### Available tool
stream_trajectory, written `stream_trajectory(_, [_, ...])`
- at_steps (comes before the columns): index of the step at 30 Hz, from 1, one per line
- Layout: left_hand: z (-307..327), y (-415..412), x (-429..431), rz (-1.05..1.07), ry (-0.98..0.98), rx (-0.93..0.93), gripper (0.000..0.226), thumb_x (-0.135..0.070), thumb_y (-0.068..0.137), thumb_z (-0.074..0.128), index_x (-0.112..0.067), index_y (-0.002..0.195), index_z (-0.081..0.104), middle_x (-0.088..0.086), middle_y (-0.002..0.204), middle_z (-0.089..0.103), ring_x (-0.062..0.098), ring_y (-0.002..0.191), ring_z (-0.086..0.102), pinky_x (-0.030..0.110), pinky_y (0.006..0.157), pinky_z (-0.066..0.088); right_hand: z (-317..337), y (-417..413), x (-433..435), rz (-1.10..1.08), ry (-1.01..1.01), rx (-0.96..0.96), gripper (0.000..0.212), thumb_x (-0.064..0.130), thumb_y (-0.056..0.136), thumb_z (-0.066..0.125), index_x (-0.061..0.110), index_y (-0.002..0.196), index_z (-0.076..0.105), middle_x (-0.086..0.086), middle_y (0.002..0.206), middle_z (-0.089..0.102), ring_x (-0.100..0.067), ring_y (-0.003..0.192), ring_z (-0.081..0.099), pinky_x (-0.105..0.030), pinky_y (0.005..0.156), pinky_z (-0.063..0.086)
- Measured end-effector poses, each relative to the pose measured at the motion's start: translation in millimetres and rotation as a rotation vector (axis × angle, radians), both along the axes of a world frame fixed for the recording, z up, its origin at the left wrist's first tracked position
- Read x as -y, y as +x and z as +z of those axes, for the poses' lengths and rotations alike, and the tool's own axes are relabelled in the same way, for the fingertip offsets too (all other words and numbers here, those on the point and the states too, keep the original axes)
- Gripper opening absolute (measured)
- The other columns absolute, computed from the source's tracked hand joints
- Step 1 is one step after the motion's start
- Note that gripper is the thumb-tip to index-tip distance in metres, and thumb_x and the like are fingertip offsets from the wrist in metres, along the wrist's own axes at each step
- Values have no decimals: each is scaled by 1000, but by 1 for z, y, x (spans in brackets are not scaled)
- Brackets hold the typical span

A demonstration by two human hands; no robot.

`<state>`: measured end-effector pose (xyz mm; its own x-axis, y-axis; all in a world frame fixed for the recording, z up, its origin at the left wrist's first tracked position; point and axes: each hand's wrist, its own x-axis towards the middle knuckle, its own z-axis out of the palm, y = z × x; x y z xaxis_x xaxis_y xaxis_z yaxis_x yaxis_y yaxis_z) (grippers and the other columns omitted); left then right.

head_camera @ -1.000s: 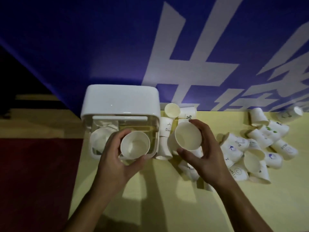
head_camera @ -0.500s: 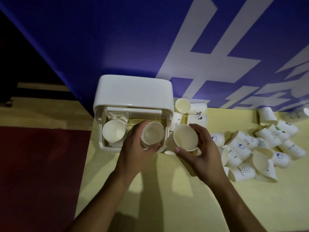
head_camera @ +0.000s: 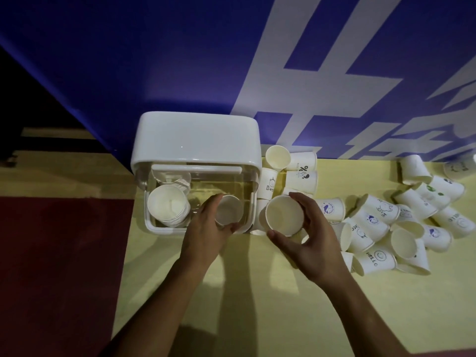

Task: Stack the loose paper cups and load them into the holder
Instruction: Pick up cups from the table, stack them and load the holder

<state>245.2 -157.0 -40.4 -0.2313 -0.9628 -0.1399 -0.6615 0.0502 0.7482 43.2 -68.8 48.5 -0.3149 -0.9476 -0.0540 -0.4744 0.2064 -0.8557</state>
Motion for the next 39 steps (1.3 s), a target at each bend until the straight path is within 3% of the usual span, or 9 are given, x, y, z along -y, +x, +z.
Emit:
stream_trajectory(4, [7, 0, 0, -29, 33, -17, 90, -38, 69, 92, -22, 146, 47, -7, 140, 57, 16, 123, 55, 23, 94, 41, -4, 22, 17, 56, -100, 5, 73, 41, 72, 91, 25, 132, 53, 20, 126, 60, -9, 117, 61, -24, 92, 53])
stream_trajectory(7, [8, 8, -6, -64, 66, -75, 92, -27, 78, 88, -26, 152, 34, -4, 144, 49, 16, 131, 49, 10, 99, 33, -7, 44, 30, 122, -122, 13, 72, 39, 74, 91, 24, 133, 52, 19, 127, 61, -9, 118, 61, -27, 94, 52])
stream_trajectory(10, [0, 22, -9, -8, 122, -48, 87, -25, 86, 79, -25, 157, 29, 0, 153, 47, 18, 138, 50, 32, 111, 45, -17, 57, 41, 180, -102, 2, 70, 37, 74, 92, 28, 131, 52, 18, 124, 62, -8, 116, 62, -31, 94, 53])
stream_trajectory(13, [-4, 31, -11, 58, 145, -142, 70, -8, 90, 69, -27, 150, 40, -6, 143, 58, 14, 132, 57, 46, 106, 51, -32, 63, 47, 195, -52, -44, 71, 44, 74, 91, 30, 132, 52, 18, 123, 62, -6, 112, 62, -35, 88, 55])
stream_trajectory(20, [14, 22, -8, 133, 85, -235, 37, -17, 109, 43, -21, 143, 56, -6, 137, 62, 9, 124, 56, 24, 103, 44, -66, 67, 57, 199, 17, -203, 79, 57, 73, 86, 23, 138, 53, 10, 127, 63, -10, 111, 61, -33, 89, 54])
stream_trajectory(24, [9, 17, -1, 61, 79, -201, 38, -14, 108, 42, -22, 143, 56, -4, 136, 63, 12, 122, 59, 25, 100, 47, -79, 66, 57, 218, 66, -335, 85, 66, 81, 73, 18, 148, 49, 1, 140, 60, -19, 125, 57, -40, 102, 49])
stream_trajectory(29, [4, 19, 1, 25, 99, -154, 40, -17, 108, 42, -28, 145, 55, -3, 134, 67, 15, 116, 64, 33, 99, 52, -83, 67, 54, 203, 121, -472, 81, 73, 89, 55, 26, 154, 41, 6, 147, 56, -16, 134, 51, -44, 107, 37])
stream_trajectory(34, [5, 20, 3, 0, 96, -132, 40, -16, 109, 43, -27, 146, 53, -4, 135, 66, 14, 117, 65, 20, 93, 47, -82, 68, 54, 191, 139, -485, 80, 72, 89, 58, 28, 154, 40, 9, 148, 55, -13, 135, 49, -45, 107, 36])
stream_trajectory(39, [18, 23, -4, 31, 52, -161, 43, -22, 107, 48, -23, 150, 47, -1, 144, 60, 16, 130, 57, 38, 105, 51, -70, 65, 44, 161, 82, -432, 85, 75, 88, 57, 25, 154, 41, 8, 148, 55, -12, 137, 48, -37, 109, 36])
